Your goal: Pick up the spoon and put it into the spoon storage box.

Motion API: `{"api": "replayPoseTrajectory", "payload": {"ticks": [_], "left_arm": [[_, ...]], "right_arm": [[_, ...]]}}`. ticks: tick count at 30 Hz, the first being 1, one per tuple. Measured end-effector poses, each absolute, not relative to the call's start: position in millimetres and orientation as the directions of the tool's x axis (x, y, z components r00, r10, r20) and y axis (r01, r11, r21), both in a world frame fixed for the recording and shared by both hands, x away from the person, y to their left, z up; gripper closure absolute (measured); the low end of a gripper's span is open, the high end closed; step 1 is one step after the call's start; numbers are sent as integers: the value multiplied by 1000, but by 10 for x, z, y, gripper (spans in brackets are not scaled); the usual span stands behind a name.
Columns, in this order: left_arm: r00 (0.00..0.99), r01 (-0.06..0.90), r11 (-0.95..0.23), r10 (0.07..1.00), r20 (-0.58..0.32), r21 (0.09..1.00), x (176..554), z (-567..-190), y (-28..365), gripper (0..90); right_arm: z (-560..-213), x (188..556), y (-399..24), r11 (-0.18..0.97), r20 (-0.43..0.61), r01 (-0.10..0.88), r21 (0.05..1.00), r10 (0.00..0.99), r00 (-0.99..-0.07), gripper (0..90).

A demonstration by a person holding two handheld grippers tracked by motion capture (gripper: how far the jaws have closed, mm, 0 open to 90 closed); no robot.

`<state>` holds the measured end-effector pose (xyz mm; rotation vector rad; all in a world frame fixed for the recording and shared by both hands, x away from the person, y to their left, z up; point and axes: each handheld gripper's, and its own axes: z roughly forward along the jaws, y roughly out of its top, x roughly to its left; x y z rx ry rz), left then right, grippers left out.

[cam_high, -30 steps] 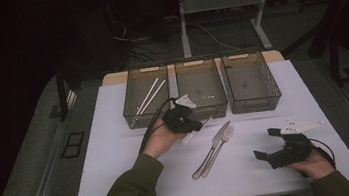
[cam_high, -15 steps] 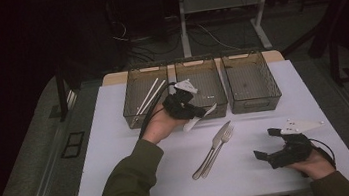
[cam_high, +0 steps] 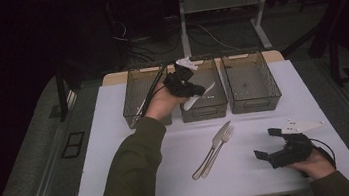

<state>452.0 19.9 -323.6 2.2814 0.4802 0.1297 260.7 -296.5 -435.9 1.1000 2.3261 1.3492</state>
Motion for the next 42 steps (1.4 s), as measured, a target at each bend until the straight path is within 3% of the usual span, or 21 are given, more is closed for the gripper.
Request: {"api": "replayPoseTrajectory", "payload": {"ticks": [17,42], "left_arm": [[881,356,-635,473,-19,685,4869,-3640,14,854],[882,400,-729,470,-19,556,4904,-3933,-114,840]], "right_arm": [[-4355,2601,-2975,283,164,488,826,707,-688,5],[-4352,2596,-2980,286,163,488,825,705,-690,5]]}}
